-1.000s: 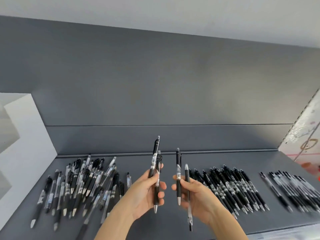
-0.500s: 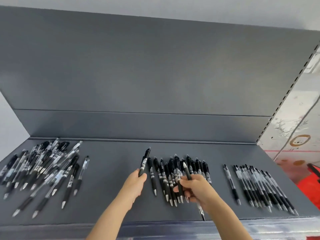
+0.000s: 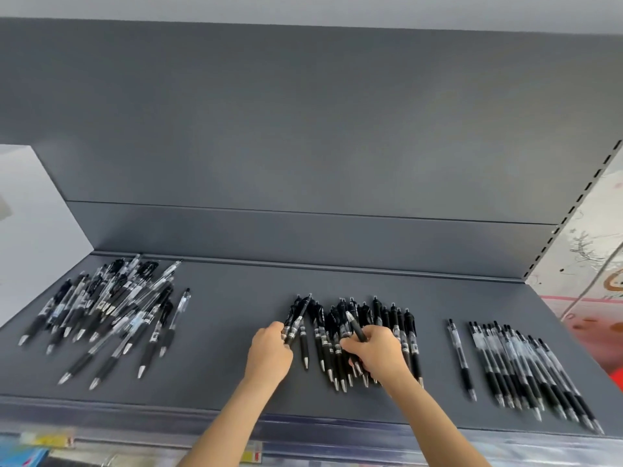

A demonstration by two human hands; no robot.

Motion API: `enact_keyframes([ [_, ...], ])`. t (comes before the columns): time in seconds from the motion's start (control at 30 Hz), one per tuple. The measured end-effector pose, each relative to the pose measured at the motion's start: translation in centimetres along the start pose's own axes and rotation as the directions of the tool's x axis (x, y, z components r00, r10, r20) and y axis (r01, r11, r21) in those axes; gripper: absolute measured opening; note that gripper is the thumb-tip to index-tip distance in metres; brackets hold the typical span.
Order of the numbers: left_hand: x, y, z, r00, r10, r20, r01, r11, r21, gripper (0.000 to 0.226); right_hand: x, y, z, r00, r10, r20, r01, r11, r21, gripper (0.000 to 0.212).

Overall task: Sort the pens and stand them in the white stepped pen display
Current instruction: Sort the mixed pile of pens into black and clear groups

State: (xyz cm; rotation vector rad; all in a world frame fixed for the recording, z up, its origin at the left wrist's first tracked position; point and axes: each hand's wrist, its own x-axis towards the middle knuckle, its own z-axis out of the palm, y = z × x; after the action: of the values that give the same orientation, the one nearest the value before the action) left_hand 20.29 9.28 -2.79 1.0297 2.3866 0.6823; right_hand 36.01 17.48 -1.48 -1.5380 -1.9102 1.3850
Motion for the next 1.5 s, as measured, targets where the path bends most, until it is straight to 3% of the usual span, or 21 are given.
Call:
enact_keyframes([
  [0.1, 0.2, -0.3, -1.0, 1.0, -0.012, -0.012, 0.01, 0.989, -0.149, 0.018, 0.0, -0.3, 0.3, 1.0, -0.005, -0.007, 0.005, 1.0, -0.007, 0.021],
  [0.17, 0.4, -0.4, -1.5, 0.999, -0.048, 0.021, 0.053, 0.949, -0.311, 0.017, -0.1, -0.6, 0.3, 0.998, 0.051, 0.025, -0.054, 0.991, 0.122, 0.018],
  [0.23, 0.3, -0.2, -1.7, 0.989, -0.086, 0.121, 0.136, 0.848, -0.512, 0.015, -0.2, -0.6, 0.0, 0.988, 0.125, 0.096, -0.149, 0.936, 0.32, 0.013],
  [0.3, 0.4, -0.2, -1.6, 0.977, -0.099, 0.191, 0.194, 0.79, -0.582, 0.016, -0.1, -0.3, -0.2, 0.973, 0.161, 0.163, -0.218, 0.868, 0.446, 0.016],
  [0.37, 0.7, -0.5, -1.3, 0.989, -0.072, 0.13, 0.127, 0.864, -0.487, 0.016, -0.1, -0.1, -0.1, 0.97, 0.173, 0.169, -0.231, 0.869, 0.439, 0.017],
  [0.47, 1.4, -0.8, -1.0, 0.997, 0.011, -0.073, -0.022, 0.988, -0.152, 0.015, -0.1, -0.2, 0.4, 0.989, 0.137, 0.056, -0.147, 0.953, 0.266, 0.014],
  [0.53, 1.4, -0.6, -0.9, 0.995, 0.056, -0.086, -0.064, 0.993, -0.097, 0.018, 0.2, -0.2, 0.8, 0.996, 0.09, -0.017, -0.086, 0.986, 0.145, 0.024],
  [0.6, 1.3, -0.2, -0.5, 0.996, 0.08, -0.034, -0.083, 0.992, -0.091, 0.023, 0.4, -0.2, 1.1, 0.998, 0.061, -0.03, -0.056, 0.99, 0.131, 0.024],
  [0.7, 1.2, 0.0, -0.6, 0.996, 0.083, -0.006, -0.084, 0.994, -0.073, 0.006, 0.2, -0.4, 0.3, 0.998, 0.062, 0.008, -0.062, 0.966, 0.253, 0.014],
  [0.77, 1.4, -0.5, -0.6, 0.996, 0.086, -0.008, -0.087, 0.994, -0.062, 0.018, -0.1, -0.5, -0.9, 0.995, 0.078, 0.07, -0.099, 0.92, 0.379, 0.005],
  [0.93, 1.5, -0.9, -0.2, 0.989, 0.139, -0.045, -0.139, 0.99, -0.002, 0.035, -0.7, -0.1, -3.6, 0.946, 0.028, 0.322, -0.239, 0.731, 0.64, 0.017],
  [1.13, 0.1, 1.8, 0.4, 0.951, 0.275, -0.138, -0.263, 0.959, 0.102, 0.035, -1.1, 1.6, -5.9, 0.898, -0.06, 0.437, -0.334, 0.555, 0.762, 0.022],
  [1.27, -1.3, 5.4, 1.5, 0.907, 0.408, -0.102, -0.413, 0.911, -0.022, 0.026, -1.8, 2.4, -7.6, 0.936, -0.075, 0.345, -0.262, 0.51, 0.819, 0.017],
  [1.33, -2.4, 7.4, 2.2, 0.896, 0.444, -0.003, -0.437, 0.881, -0.182, 0.016, -2.0, 2.7, -8.7, 0.972, -0.05, 0.23, -0.181, 0.47, 0.864, 0.016],
  [1.37, -3.1, 8.3, 2.6, 0.901, 0.424, 0.09, -0.378, 0.871, -0.314, 0.017, -2.1, 2.9, -9.3, 0.984, -0.045, 0.173, -0.14, 0.413, 0.9, 0.019],
  [1.43, -4.1, 10.1, 3.4, 0.878, 0.359, 0.316, -0.112, 0.796, -0.595, 0.022, -2.3, 3.3, -10.4, 0.998, -0.014, 0.067, -0.059, 0.314, 0.948, 0.017],
  [1.5, -4.7, 11.5, 4.2, 0.827, 0.363, 0.429, 0.084, 0.675, -0.733, 0.018, -2.5, 3.8, -11.4, 0.998, 0.053, -0.022, 0.003, 0.34, 0.94, 0.022],
])
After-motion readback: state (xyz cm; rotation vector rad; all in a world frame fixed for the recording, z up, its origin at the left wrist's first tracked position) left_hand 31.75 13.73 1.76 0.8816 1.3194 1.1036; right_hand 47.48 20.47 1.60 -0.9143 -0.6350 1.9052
